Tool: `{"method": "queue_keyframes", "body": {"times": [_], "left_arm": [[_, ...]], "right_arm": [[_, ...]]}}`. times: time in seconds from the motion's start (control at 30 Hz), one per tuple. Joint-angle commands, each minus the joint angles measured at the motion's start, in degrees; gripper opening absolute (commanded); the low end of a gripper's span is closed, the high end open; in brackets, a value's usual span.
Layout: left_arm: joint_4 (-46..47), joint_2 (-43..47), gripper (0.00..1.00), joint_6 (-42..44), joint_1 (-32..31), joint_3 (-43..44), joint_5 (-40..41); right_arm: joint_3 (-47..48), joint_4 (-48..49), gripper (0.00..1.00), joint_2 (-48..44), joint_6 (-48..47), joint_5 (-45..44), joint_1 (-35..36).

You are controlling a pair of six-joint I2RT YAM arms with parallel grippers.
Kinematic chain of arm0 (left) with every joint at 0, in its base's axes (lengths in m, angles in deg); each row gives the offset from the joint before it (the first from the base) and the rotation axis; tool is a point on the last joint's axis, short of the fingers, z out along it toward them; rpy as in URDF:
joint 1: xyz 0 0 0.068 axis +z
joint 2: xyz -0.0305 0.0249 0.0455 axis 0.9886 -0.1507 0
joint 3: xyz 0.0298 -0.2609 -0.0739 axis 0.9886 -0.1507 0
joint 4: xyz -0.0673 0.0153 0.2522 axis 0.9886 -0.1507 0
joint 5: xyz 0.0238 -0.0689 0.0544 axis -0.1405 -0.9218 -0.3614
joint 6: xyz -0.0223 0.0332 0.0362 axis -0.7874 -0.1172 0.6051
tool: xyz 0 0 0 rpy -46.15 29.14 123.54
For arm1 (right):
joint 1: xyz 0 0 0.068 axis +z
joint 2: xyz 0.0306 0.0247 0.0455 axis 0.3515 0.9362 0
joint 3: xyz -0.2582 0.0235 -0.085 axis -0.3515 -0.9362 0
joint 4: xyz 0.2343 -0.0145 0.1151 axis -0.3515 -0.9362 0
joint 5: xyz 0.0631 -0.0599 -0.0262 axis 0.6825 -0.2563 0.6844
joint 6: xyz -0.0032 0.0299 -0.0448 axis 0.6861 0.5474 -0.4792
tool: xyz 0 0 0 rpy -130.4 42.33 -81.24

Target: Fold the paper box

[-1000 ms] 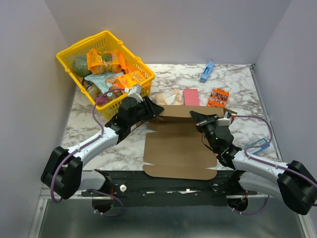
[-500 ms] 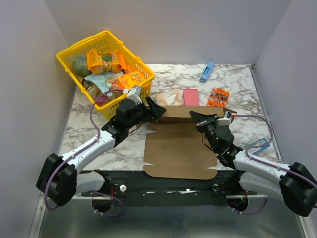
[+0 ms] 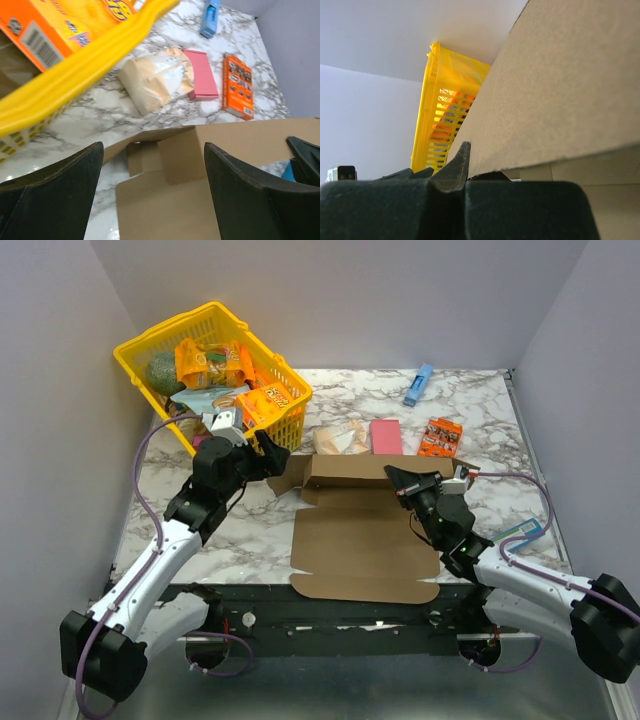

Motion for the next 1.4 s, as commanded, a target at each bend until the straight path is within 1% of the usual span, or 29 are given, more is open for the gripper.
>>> {"method": "queue_keyframes", "body": {"times": [0.0,0.13,0.2,0.33,0.47,0.6,0.67,0.87,1.0,1.1,1.23,1.3,1.37], "left_arm": [[0.84,0.8,0.9,4.18,3.0,-2.61,1.58],[5.94,-2.0,0.9,6.03,3.18,-4.27,1.15],[11.37,-3.06,0.89,6.47,3.27,-5.33,-2.1],[15.97,-6.05,0.86,5.86,3.27,-7.26,-7.11],[18.43,-5.1,0.84,4.71,3.18,-9.81,-10.19],[20.8,-2.11,0.8,2.61,3.18,-12.97,-13.17],[22.12,-1.14,0.79,1.82,3.18,-14.91,-16.07],[28.09,-1.14,0.76,0.41,2.83,-18.69,-23.53],[31.26,-1.31,0.76,0.41,2.56,-19.31,-26.97],[35.38,-2.71,0.74,-0.65,2.39,-19.57,-29.6],[38.03,-4.3,0.73,-0.56,2.21,-20.36,-30.06],[37.43,-4.21,0.75,0.31,2.21,-20.54,-27.43],[35.85,-3.42,0.76,1.28,2.21,-20.72,-23.04]], "right_arm": [[-0.41,-5.31,0.01,0.0,-3.85,-0.74,0.31],[-0.41,-4.78,0.0,0.0,-4.47,-0.48,0.31],[-0.32,-4.52,0.01,0.17,-4.64,-0.21,0.31],[-0.14,-4.43,0.01,0.26,-5.08,-0.12,0.31],[0.21,-4.43,0.01,0.35,-5.44,-0.04,0.31],[0.56,-4.25,0.01,1.14,-5.44,0.4,0.31],[0.74,-3.99,0.0,1.84,-5.35,0.67,0.32],[1.09,-3.11,0.01,3.34,-5.17,1.63,0.31],[1.09,-3.02,0.0,3.43,-5.08,1.46,0.31],[1.18,-3.55,0.01,3.34,-5.08,1.28,0.31],[1.18,-3.81,0.0,3.25,-5.08,1.19,0.31],[1.18,-3.9,0.0,3.16,-5.08,1.19,0.31],[1.09,-3.99,0.01,2.9,-5.08,1.11,0.31]]}}
